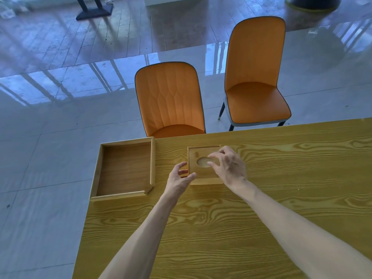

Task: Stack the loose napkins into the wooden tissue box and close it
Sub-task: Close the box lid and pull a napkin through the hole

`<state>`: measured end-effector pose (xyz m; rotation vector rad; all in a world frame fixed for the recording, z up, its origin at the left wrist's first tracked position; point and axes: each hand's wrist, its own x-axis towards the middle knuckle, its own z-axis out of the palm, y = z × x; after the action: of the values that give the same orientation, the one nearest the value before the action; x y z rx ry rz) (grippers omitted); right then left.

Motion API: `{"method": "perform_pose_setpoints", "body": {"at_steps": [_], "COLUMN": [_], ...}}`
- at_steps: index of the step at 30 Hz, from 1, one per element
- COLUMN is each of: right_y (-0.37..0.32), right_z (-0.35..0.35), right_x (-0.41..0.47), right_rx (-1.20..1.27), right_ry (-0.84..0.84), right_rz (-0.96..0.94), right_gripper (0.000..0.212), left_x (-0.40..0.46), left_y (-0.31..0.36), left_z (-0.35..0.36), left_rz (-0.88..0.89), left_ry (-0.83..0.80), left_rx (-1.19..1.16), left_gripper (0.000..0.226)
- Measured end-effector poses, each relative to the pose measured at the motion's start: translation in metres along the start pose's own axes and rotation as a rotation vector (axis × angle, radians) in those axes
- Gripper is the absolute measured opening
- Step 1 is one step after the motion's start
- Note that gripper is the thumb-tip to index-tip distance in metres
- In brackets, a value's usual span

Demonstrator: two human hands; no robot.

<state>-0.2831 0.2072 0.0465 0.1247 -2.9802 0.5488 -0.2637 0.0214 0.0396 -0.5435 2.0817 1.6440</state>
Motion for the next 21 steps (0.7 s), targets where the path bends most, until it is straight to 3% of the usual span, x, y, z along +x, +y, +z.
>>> {"method": "perform_pose_setpoints", "body": {"at_steps": [8,14,21], "right_y": [-0.024,-0.031,-0.026], "right_z": [0.006,0.007,0.011], "right_x": [0.025,0.031,0.032], "right_rx": [-0.294,-0.349,-0.328], "right_ry": [-0.179,-0.225,-0.230], "right_rz": [-0.097,-0.148,-0.273], "right_gripper": [0.032,0.013,0.014], "left_x": [0.008,0.005,0.004], "left_y": [0.006,0.001,0.001], "left_z": [0.015,0.021,0.023], "left_rz": [0.034,0.044,0.043], "left_ry": [0.114,0.171,0.186], "left_rx": [0.115,0.121,0.104], "left_gripper": [0.062,0.060,0.059]}}
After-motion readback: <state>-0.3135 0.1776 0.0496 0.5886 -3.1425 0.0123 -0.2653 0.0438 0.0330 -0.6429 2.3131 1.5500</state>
